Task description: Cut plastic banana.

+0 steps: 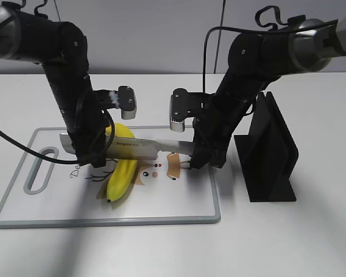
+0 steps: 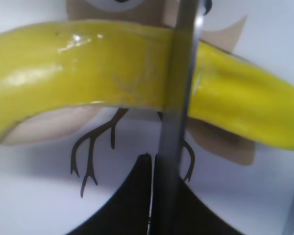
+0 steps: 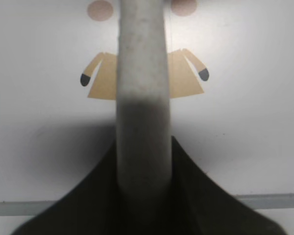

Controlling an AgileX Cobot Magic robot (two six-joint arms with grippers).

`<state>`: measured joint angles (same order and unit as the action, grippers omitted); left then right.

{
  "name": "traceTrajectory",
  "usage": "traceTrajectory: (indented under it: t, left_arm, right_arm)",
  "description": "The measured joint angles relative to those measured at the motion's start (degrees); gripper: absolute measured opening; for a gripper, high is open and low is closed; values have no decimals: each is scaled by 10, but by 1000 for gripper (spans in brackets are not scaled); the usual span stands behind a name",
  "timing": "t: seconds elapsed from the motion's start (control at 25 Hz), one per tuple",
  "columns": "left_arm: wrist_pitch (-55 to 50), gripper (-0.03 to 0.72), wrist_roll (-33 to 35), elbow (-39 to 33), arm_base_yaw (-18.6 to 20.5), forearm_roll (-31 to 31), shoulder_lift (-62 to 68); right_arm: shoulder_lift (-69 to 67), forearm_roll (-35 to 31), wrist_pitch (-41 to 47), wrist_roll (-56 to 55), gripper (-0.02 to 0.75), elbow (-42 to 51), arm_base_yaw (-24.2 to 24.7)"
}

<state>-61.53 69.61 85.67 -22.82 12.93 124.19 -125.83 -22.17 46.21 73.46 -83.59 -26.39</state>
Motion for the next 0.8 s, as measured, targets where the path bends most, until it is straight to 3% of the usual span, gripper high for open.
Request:
traceTrajectory:
  t: [0.8]
  left_arm:
    - [17,-16,-5,-20,-6,-21,-77]
  right_arm:
    - [122,26,8,0,170,2,-4]
